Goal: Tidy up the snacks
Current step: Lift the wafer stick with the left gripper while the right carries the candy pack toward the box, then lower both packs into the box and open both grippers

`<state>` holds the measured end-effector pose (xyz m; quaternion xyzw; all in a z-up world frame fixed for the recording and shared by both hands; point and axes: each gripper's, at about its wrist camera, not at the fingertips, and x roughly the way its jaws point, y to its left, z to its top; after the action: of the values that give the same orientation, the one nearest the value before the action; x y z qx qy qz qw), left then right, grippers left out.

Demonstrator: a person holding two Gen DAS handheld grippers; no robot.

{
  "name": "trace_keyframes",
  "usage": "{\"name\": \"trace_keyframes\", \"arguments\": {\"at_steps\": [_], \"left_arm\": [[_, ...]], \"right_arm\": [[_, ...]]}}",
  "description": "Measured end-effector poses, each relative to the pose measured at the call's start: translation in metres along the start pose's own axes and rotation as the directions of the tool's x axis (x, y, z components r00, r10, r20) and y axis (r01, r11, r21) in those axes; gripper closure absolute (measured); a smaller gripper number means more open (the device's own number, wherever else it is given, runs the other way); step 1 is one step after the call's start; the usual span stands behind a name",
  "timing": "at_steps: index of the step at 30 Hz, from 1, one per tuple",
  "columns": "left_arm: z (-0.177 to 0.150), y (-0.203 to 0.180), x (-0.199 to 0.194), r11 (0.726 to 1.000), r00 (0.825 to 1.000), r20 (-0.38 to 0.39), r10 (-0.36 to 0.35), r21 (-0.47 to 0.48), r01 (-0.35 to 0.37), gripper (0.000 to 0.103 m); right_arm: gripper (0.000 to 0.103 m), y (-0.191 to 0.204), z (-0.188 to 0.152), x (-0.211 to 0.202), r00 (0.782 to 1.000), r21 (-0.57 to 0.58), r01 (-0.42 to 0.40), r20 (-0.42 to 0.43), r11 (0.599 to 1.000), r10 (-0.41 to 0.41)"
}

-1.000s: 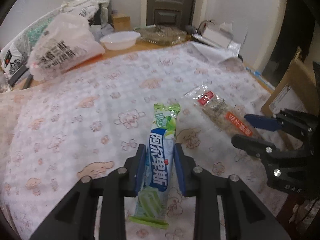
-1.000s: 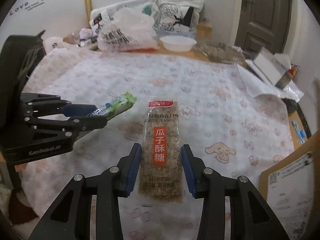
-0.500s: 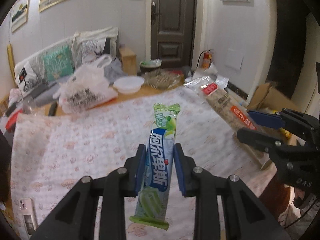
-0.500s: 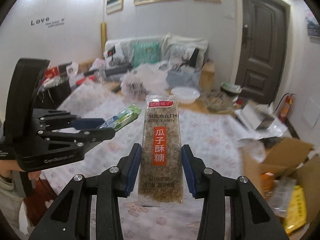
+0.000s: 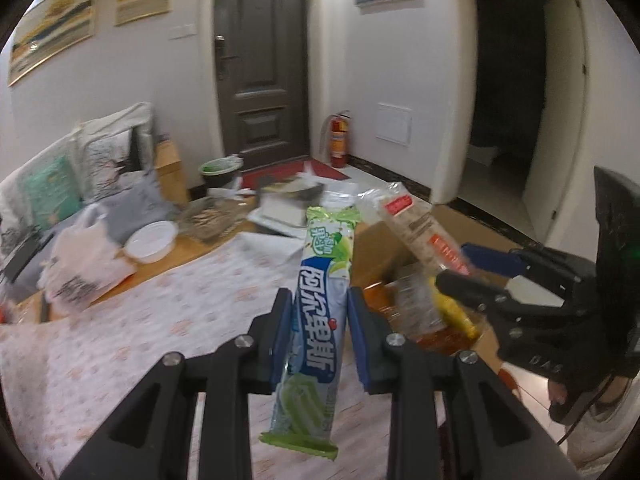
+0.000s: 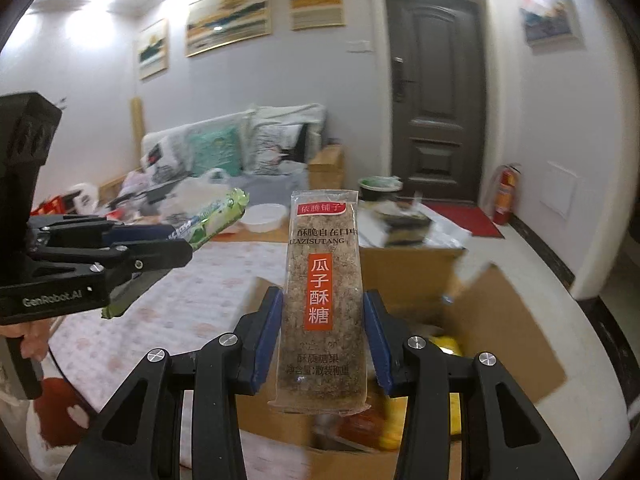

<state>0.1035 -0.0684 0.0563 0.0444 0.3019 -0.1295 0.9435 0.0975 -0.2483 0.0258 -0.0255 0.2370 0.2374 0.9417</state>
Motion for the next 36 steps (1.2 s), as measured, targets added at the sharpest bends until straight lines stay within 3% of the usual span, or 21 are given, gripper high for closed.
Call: {"name": "trace_keyframes", "arguments": {"at_steps": [5,11,21,31,32,36], "left_arm": [[0.020,-0.037,0.041,0.998,0.997,-0.045,-0.065,0.008,0.065,0.078],[0.026,-0.065,0.086,0.993,0.986,-0.123,-0.116,-0.033,0.113,0.078],[0.021,-0.081,0.125,0.993,0.962,-0.246,-0.116,-0.026,0.113,0.078],[0.023,-0.088,0.153,0.989,0.937,-0.317,-0.145,-0.034,0.141,0.077],[0.023,-0.086,0.152,0.988,0.937,-0.314,-0.151,-0.046,0.144,0.076],[0.024,-0.078,0.147,0.988,0.942,-0.298,-0.153,-0.064,0.140,0.050]], "right_arm": [[0.067,-0.044,-0.014,0.012,0.998,0.047,0.030,-0.061,0.998,-0.027],[0.066,-0.068,-0.025,0.031,0.990,0.040,0.017,-0.138,0.999,-0.011],[0.066,-0.076,-0.035,0.047,0.979,-0.014,0.001,-0.205,1.000,-0.003],[0.066,-0.076,-0.031,0.051,0.974,-0.015,0.044,-0.223,0.999,-0.046],[0.066,-0.075,-0.032,0.050,0.974,-0.015,0.046,-0.223,0.999,-0.048],[0.065,-0.075,-0.032,0.047,0.974,-0.013,0.053,-0.221,0.998,-0.055]]}}
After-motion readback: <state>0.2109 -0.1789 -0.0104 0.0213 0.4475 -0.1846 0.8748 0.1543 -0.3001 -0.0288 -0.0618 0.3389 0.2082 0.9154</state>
